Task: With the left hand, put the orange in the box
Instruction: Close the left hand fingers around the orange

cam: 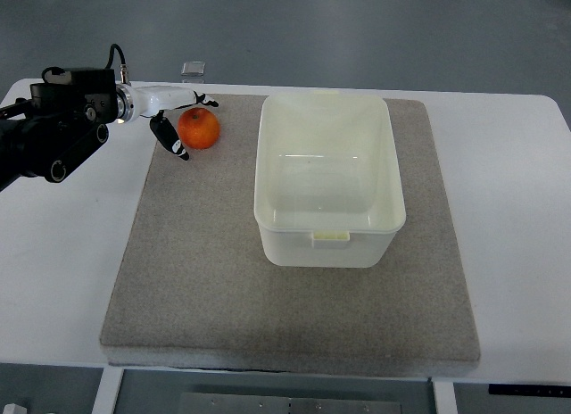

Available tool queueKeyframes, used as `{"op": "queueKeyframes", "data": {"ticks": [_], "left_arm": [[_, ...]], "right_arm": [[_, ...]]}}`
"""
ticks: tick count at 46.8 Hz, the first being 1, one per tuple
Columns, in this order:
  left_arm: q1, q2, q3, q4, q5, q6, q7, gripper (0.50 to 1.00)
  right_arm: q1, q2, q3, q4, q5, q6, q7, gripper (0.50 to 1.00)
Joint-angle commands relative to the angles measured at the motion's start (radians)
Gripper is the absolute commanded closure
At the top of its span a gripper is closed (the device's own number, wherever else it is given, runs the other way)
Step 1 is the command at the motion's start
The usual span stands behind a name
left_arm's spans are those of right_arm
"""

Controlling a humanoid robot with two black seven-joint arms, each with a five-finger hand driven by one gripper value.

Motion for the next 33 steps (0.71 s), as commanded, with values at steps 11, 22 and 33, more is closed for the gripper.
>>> {"op": "queueKeyframes", "data": {"ticks": [11, 22, 33], "left_arm": [[0.008, -0.004, -0.001, 0.000, 0.000, 0.000, 0.000, 0.643], [0.008, -0.007, -0.001, 0.000, 0.000, 0.000, 0.002, 0.709], [0.008, -0.007, -0.001, 0.000, 0.000, 0.000, 0.000, 0.883]], "right_arm": [[0.000, 0.000, 0.000, 0.000, 0.000, 0.000, 0.000, 0.568], [0.000, 0.000, 0.000, 0.000, 0.000, 0.000, 0.000, 0.568], [0.000, 0.000, 0.000, 0.000, 0.000, 0.000, 0.000, 0.568]]}}
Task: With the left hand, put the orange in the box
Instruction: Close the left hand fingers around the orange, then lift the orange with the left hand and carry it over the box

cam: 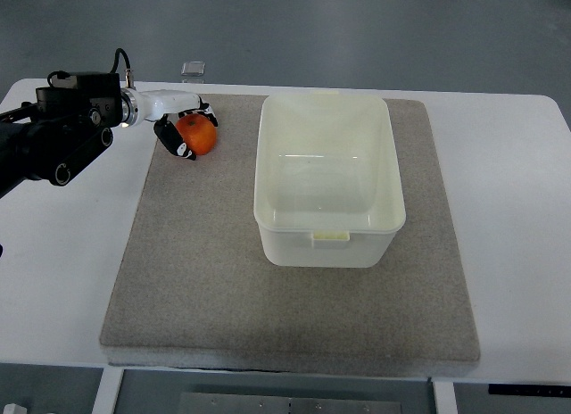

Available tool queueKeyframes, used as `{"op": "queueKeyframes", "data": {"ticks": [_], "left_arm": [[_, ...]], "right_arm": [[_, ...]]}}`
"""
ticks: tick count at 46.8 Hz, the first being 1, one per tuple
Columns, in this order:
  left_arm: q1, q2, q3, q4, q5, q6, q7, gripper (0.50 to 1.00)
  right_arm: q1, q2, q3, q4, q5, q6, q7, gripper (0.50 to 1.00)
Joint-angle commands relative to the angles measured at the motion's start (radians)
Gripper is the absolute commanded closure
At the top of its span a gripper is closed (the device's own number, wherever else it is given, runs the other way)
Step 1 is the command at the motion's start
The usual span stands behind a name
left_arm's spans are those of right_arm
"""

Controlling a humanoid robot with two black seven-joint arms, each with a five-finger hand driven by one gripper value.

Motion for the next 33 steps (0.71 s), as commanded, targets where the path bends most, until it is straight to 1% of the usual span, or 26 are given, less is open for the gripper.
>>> {"op": "queueKeyframes", "data": {"ticks": [1, 3, 5, 16, 20, 28, 33], "left_arm": [[0.000, 0.000, 0.000, 0.000, 0.000, 0.000, 0.001, 0.902], [0.000, 0.000, 0.000, 0.000, 0.000, 0.000, -0.001, 0.939], [0.000, 0.002, 0.000, 0.000, 0.000, 0.000, 0.001, 1.000], [-0.017, 0.022, -0.014, -0.015, -0.002, 0.000, 0.001, 1.000], [-0.025, 0.051, -0.017, -0.035, 0.002, 0.000, -0.001, 1.000], [-0.051, 0.121, -0.029, -0.094, -0.003, -0.014, -0.002, 1.000], [-0.058, 0.187, -0.047, -0.178, -0.003, -0.017, -0.002, 1.000]], "right_arm": [[0.000, 0.000, 0.000, 0.000, 0.000, 0.000, 0.000, 0.568], [0.000, 0.000, 0.000, 0.000, 0.000, 0.000, 0.000, 0.568], [0.000, 0.000, 0.000, 0.000, 0.000, 0.000, 0.000, 0.568], [0.000, 0.000, 0.000, 0.000, 0.000, 0.000, 0.000, 0.568], [0.000, 0.000, 0.000, 0.000, 0.000, 0.000, 0.000, 0.568], [0.000, 0.000, 0.000, 0.000, 0.000, 0.000, 0.000, 0.568], [0.000, 0.000, 0.000, 0.000, 0.000, 0.000, 0.000, 0.568]]}}
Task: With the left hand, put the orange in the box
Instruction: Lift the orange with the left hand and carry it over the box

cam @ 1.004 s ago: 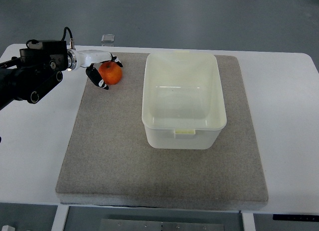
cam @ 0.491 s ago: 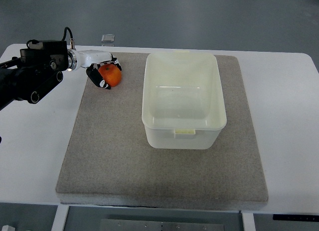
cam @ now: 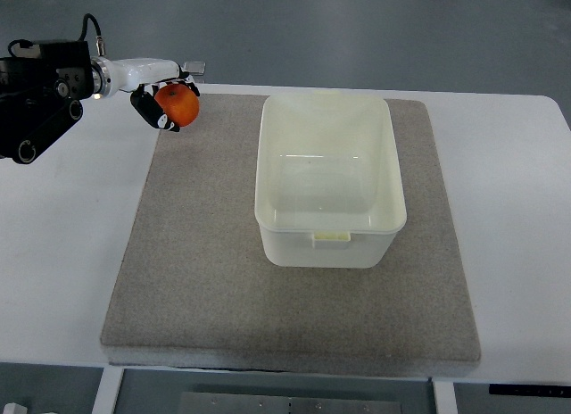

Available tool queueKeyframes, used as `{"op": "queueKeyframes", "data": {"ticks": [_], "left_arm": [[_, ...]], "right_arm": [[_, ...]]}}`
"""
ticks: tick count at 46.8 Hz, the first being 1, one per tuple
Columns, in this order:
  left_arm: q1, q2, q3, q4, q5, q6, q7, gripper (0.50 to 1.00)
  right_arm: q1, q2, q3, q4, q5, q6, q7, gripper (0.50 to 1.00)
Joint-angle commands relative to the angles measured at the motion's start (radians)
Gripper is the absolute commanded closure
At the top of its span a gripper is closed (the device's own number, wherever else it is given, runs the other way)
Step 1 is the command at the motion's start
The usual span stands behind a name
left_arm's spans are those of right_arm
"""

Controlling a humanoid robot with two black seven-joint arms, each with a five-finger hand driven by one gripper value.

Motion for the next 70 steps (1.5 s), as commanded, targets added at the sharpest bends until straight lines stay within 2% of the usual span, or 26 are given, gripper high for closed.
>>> {"op": "queueKeyframes", "data": {"ticks": [1, 12, 21, 25, 36, 44, 59, 70], "left_arm": [[-0.003, 0.056, -0.011, -0.078, 0.001, -0.001, 0.000, 1.000], [0.015, 0.202, -0.084, -0.303, -0.001, -0.011, 0.002, 1.000], [0.024, 0.277, -0.190, -0.464, -0.004, -0.110, 0.002, 1.000], [0.044, 0.294, -0.229, -0.541, -0.004, -0.138, 0.003, 1.000], [0.046, 0.294, -0.236, -0.682, -0.006, -0.141, 0.003, 1.000], [0.032, 0.263, -0.230, -0.719, -0.004, -0.161, 0.003, 1.000], [0.018, 0.133, -0.215, -0.713, 0.013, -0.204, 0.016, 1.000], [0.011, 0.076, -0.180, -0.709, 0.073, -0.205, 0.016, 1.000]], "right_arm": [[0.000, 0.000, 0.000, 0.000, 0.000, 0.000, 0.000, 0.568], [0.000, 0.000, 0.000, 0.000, 0.000, 0.000, 0.000, 0.568], [0.000, 0.000, 0.000, 0.000, 0.000, 0.000, 0.000, 0.568], [0.000, 0.000, 0.000, 0.000, 0.000, 0.000, 0.000, 0.568], [0.000, 0.000, 0.000, 0.000, 0.000, 0.000, 0.000, 0.568], [0.000, 0.000, 0.000, 0.000, 0.000, 0.000, 0.000, 0.568], [0.000, 0.000, 0.000, 0.000, 0.000, 0.000, 0.000, 0.568], [0.000, 0.000, 0.000, 0.000, 0.000, 0.000, 0.000, 0.568]]}}
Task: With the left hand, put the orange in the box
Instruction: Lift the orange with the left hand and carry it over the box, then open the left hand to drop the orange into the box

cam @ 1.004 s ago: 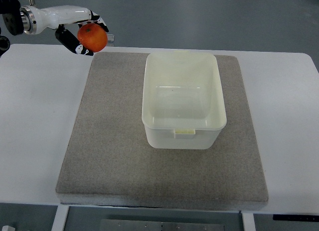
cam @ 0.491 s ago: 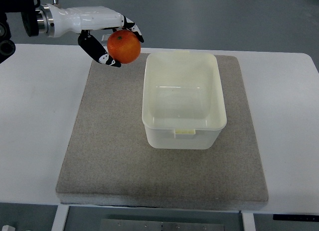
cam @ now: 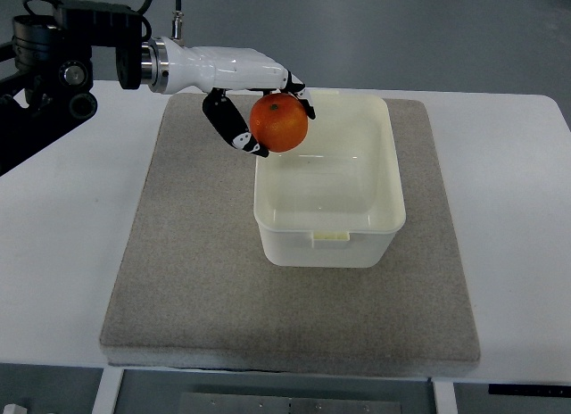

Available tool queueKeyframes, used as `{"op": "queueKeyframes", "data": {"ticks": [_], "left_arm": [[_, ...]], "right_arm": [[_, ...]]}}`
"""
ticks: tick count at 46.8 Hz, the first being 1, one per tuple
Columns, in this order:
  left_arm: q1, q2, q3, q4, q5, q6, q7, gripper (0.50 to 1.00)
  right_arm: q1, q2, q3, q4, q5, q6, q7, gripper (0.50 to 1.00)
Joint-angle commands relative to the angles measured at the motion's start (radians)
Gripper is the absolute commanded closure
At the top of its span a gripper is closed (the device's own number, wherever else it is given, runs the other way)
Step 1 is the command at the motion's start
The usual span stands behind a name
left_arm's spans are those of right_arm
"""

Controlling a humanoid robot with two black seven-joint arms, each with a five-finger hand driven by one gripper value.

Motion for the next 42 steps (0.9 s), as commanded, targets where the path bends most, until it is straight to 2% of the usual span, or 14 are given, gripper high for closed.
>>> {"op": "queueKeyframes", "data": {"ticks": [1, 13, 30, 34, 37, 40, 42], "left_arm": [[0.001, -0.029, 0.002, 0.003, 0.029, 0.000, 0.000, 1.000], [0.004, -0.141, 0.017, 0.052, 0.115, 0.002, 0.002, 1.000], [0.015, -0.188, 0.024, 0.106, 0.150, 0.011, 0.002, 1.000], [0.021, -0.191, 0.024, 0.106, 0.150, 0.011, 0.002, 0.971], [0.029, -0.197, 0.024, 0.108, 0.152, 0.011, 0.002, 0.922], [0.032, -0.199, 0.024, 0.108, 0.152, 0.009, 0.002, 0.902], [0.035, -0.199, 0.024, 0.108, 0.152, 0.011, 0.002, 0.858]], "right_arm": [[0.000, 0.000, 0.000, 0.000, 0.000, -0.002, 0.000, 0.568], [0.000, 0.000, 0.000, 0.000, 0.000, 0.000, 0.000, 0.568], [0.000, 0.000, 0.000, 0.000, 0.000, 0.000, 0.000, 0.568], [0.000, 0.000, 0.000, 0.000, 0.000, 0.000, 0.000, 0.568], [0.000, 0.000, 0.000, 0.000, 0.000, 0.000, 0.000, 0.568], [0.000, 0.000, 0.000, 0.000, 0.000, 0.000, 0.000, 0.568], [0.000, 0.000, 0.000, 0.000, 0.000, 0.000, 0.000, 0.568]]}}
